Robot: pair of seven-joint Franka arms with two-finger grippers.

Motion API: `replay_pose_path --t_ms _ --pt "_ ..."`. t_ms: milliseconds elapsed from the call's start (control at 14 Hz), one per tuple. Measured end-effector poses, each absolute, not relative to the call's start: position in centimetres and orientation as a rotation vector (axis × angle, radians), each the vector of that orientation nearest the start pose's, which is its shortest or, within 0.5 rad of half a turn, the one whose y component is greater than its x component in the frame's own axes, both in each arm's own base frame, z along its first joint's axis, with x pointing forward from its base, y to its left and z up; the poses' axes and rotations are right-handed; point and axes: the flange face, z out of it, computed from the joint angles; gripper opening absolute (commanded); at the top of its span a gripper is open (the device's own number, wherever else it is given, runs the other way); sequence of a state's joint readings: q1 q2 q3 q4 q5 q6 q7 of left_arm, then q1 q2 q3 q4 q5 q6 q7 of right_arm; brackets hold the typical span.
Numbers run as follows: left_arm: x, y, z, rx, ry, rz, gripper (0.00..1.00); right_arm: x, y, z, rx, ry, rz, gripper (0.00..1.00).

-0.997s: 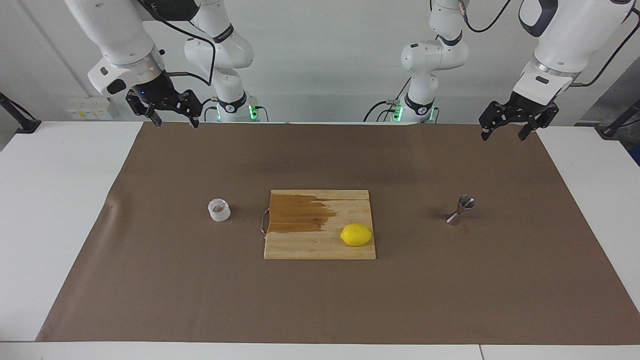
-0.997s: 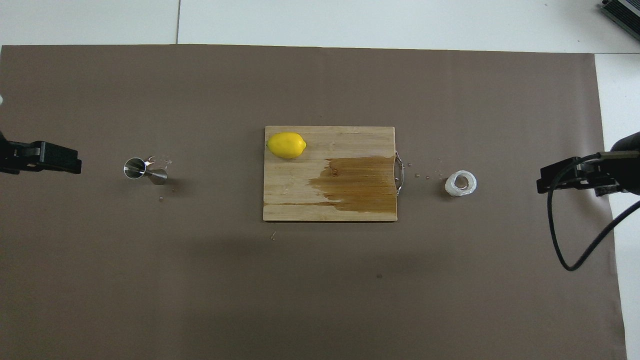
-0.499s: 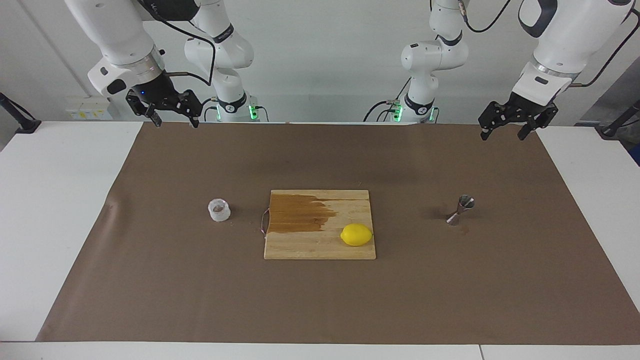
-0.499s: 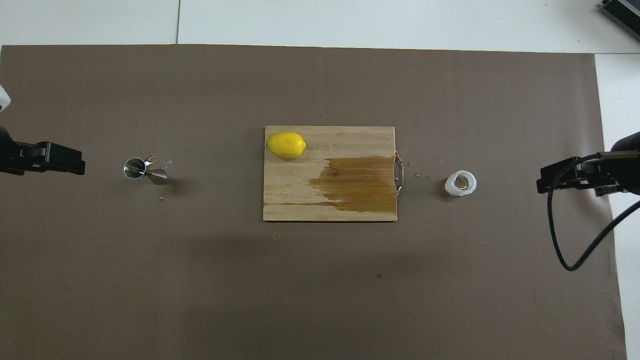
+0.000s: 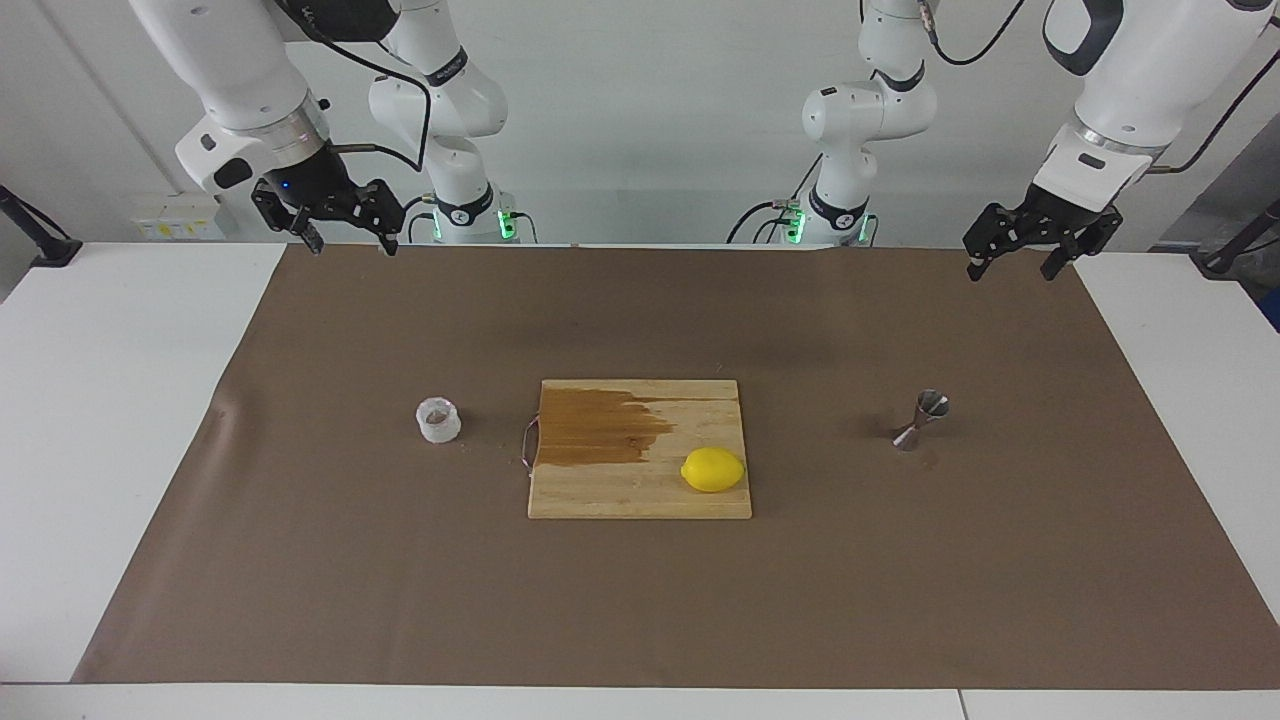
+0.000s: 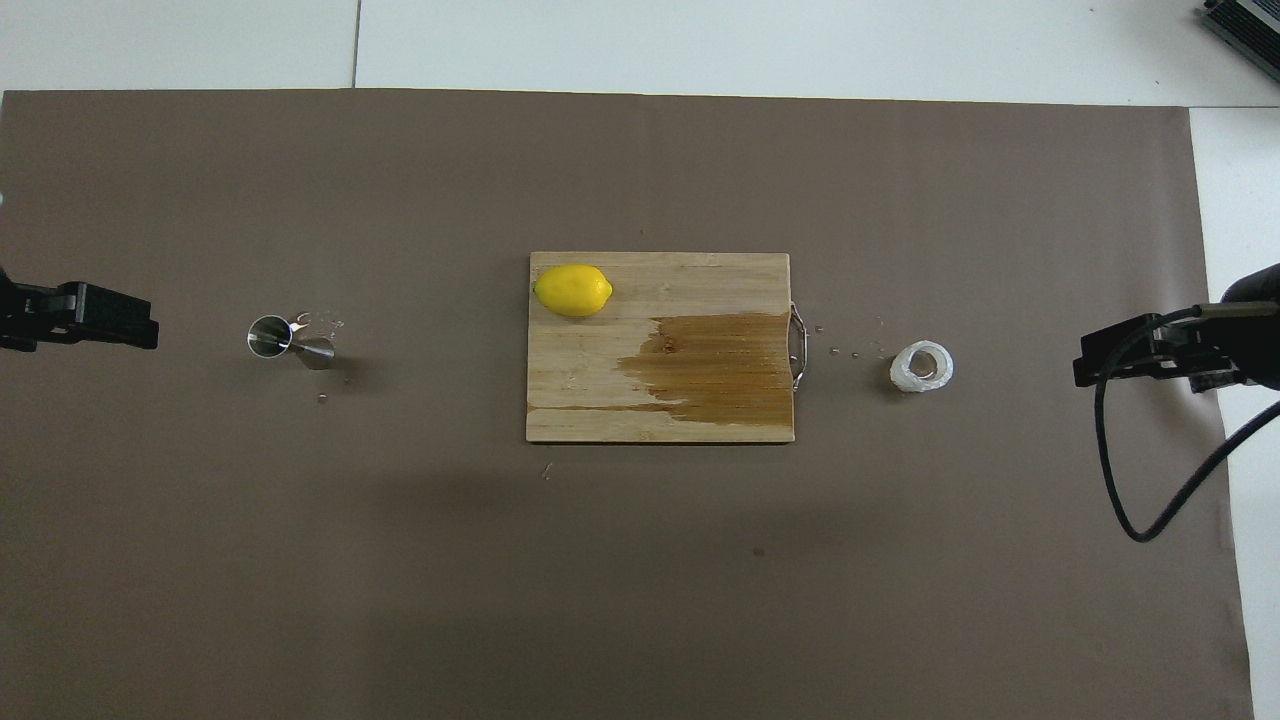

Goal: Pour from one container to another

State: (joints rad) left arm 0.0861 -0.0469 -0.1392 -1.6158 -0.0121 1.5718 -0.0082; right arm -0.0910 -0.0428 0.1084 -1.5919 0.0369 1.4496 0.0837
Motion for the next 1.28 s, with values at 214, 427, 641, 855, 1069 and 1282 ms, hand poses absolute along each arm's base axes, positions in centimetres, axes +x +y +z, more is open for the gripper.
replay_pose_path --t_ms 214,427,641,855,1069,1282 --pt "53.8 -3.2 62.3 -3.146 0.062 0.014 1.00 52.8 1.5 62.8 -3.109 0.099 0.158 1.00" --pt "53.8 -4.2 60.4 -3.151 0.078 0.003 1.00 52.8 1.5 62.8 -3.109 0.100 0.158 1.00" --pt "53.4 -4.9 59.5 -3.148 0.099 -0.001 1.00 52.8 1.5 62.8 -3.109 0.100 0.158 1.00" --pt "53.2 -4.8 59.2 -3.148 0.092 -0.045 1.00 52.8 1.5 62.8 -3.109 0.099 0.158 1.00" --pt "52.5 -3.8 57.6 -3.148 0.058 -0.027 1.00 52.8 1.5 62.8 -3.109 0.100 0.158 1.00" --pt "52.0 -2.7 55.4 -3.219 -0.131 0.068 1.00 52.8 1.5 62.8 -3.109 0.099 0.158 1.00"
